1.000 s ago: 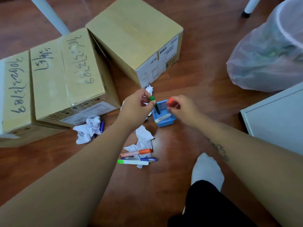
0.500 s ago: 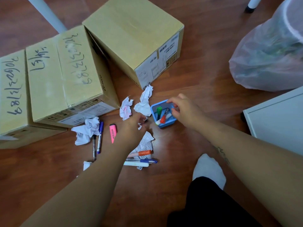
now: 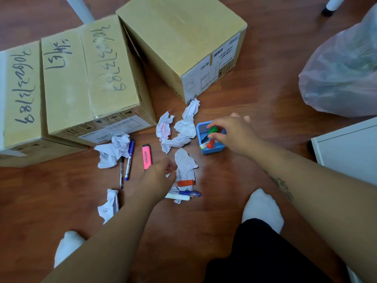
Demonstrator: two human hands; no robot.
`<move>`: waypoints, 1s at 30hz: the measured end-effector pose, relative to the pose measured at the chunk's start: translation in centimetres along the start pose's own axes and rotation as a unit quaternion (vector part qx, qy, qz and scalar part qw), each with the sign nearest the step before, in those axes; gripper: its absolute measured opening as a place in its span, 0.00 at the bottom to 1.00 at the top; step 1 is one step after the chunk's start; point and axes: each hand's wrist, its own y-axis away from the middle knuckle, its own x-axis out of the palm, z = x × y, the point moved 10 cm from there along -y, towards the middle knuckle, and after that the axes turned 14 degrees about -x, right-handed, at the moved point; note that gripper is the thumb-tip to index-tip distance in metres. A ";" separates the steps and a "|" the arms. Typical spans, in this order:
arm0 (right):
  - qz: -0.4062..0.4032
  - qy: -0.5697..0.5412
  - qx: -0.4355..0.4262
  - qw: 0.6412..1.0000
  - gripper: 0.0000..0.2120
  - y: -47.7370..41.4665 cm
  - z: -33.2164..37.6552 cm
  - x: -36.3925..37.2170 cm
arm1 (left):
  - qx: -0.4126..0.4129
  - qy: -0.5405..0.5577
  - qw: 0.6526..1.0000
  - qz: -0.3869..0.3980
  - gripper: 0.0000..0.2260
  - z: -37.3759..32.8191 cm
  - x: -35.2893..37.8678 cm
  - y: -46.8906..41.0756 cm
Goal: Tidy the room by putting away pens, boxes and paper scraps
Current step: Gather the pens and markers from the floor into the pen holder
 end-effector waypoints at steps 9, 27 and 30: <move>0.093 0.072 -0.060 0.991 0.20 -0.4 2.2 1.6 | 0.027 -0.051 0.996 0.066 0.23 -0.4 3.1 0.0; 0.006 -0.010 -0.096 0.995 0.08 2.0 9.7 6.0 | 0.084 -0.046 0.995 0.018 0.05 1.5 2.4 -0.1; 0.036 -0.065 0.007 0.997 0.05 3.1 7.3 9.3 | 0.071 0.005 0.997 -0.010 0.04 2.4 0.4 -0.1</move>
